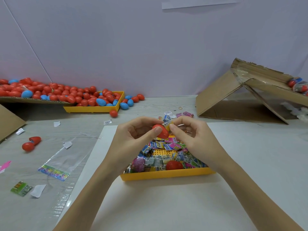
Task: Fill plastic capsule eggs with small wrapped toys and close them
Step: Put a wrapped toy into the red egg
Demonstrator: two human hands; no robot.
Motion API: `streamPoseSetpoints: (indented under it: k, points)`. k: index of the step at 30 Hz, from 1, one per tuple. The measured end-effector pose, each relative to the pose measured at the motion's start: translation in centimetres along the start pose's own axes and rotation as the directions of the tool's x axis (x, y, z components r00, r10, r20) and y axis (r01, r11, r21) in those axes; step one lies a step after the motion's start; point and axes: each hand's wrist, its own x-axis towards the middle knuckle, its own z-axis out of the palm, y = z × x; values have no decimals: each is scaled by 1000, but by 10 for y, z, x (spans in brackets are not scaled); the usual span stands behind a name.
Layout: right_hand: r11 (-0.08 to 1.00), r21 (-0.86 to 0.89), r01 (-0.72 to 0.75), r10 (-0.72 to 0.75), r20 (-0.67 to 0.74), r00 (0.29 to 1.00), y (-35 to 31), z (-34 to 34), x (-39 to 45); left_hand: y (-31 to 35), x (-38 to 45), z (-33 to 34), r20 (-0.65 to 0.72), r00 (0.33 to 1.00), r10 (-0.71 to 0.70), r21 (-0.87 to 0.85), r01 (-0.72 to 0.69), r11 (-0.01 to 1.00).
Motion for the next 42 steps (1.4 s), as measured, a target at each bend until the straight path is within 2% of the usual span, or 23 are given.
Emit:
streamPoseSetpoints:
  k: [4, 7, 12, 18, 20, 24, 29, 37, 42]
  points:
    - [998, -28, 48, -49, -47, 998, 2, 0, 1, 0, 1, -1, -16, 1000, 18, 4, -18, 1000]
    - [995, 95, -29, 35, -70, 997, 3, -4, 1, 0, 1, 0, -19, 999, 51, 53, -50, 997]
    - [926, 327, -186, 186, 32, 982, 3, -5, 0, -3, 1, 2, -37, 988, 150, 153, -143, 978]
    - [882, 415, -224, 218, 62, 974, 0, -5, 1, -4, 0, 3, -38, 985, 167, 191, -157, 969]
    - [894, 397, -208, 206, 49, 977, -1, -7, 0, -3, 1, 2, -45, 988, 147, 163, -138, 977]
    - [952, 249, -178, 172, 48, 984, -3, -7, -1, -3, 1, 2, -38, 991, 128, 119, -123, 985]
    - [964, 149, -218, 212, 59, 976, -2, -8, -1, -5, 1, 3, -35, 988, 148, 175, -140, 975]
    - [934, 273, -233, 228, 50, 972, 0, -5, -2, -10, 1, 7, -96, 978, 186, 194, -165, 967]
    - [873, 440, -210, 215, 39, 976, -4, -1, -2, -14, 0, 11, -101, 960, 260, 238, -230, 944]
